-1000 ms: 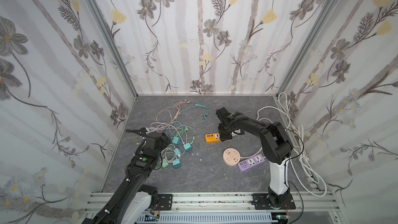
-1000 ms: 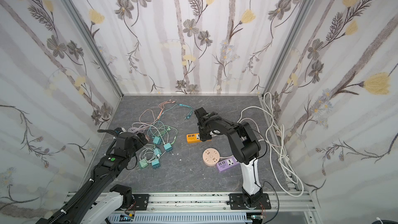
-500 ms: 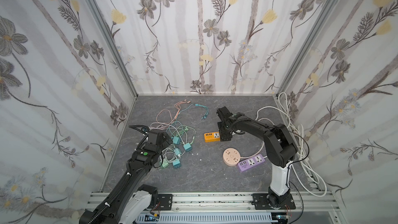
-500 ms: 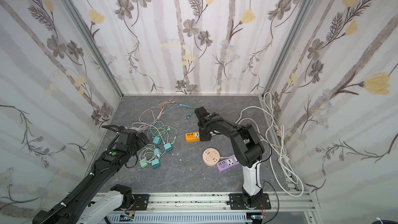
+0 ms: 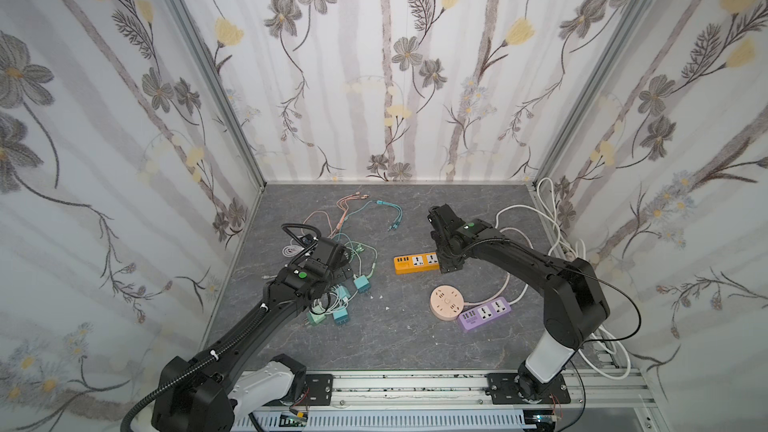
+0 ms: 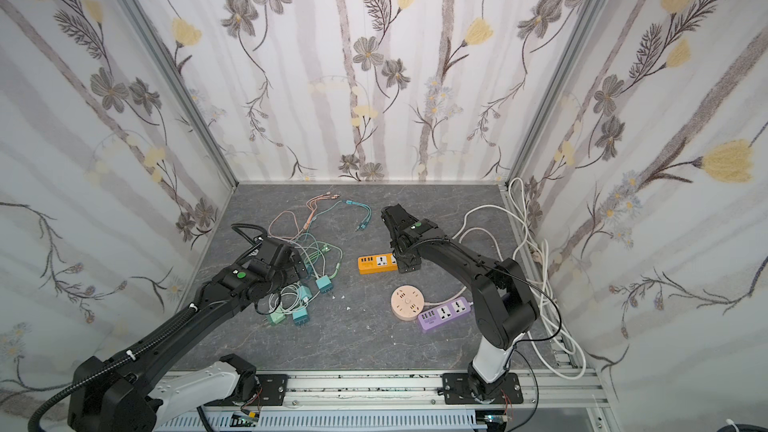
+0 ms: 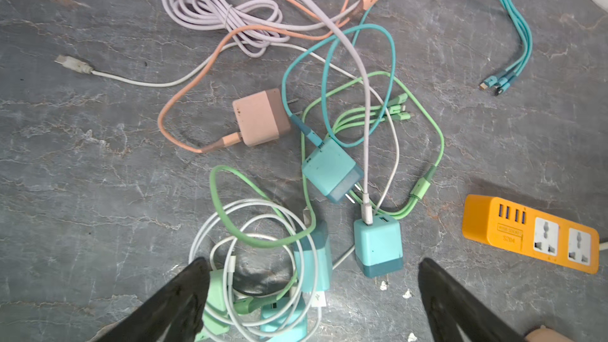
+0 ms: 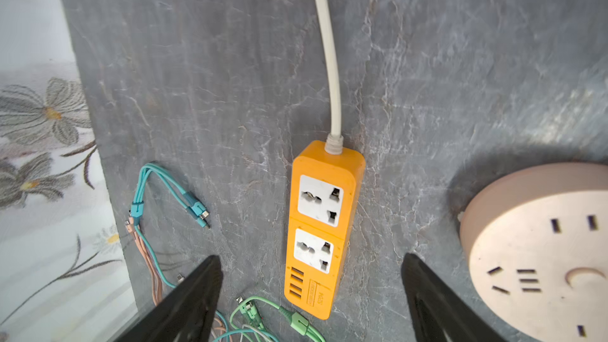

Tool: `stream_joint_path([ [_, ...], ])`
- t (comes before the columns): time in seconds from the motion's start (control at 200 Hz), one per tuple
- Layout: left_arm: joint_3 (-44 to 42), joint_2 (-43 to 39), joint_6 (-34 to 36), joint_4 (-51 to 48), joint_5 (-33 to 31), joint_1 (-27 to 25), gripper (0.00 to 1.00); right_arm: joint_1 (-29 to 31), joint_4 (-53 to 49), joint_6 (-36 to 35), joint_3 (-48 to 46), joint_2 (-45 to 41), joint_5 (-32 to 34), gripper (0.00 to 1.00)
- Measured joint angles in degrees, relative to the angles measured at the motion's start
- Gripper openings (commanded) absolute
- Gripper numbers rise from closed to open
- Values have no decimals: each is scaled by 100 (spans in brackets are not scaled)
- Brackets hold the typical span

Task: Insert the plug

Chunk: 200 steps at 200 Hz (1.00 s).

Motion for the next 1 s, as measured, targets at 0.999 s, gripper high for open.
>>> stream_joint_path([
  [0.999,1532,2924,-601,-785,-240,-1849,87,26,4240,-7316,-2935,-2243,42,99],
])
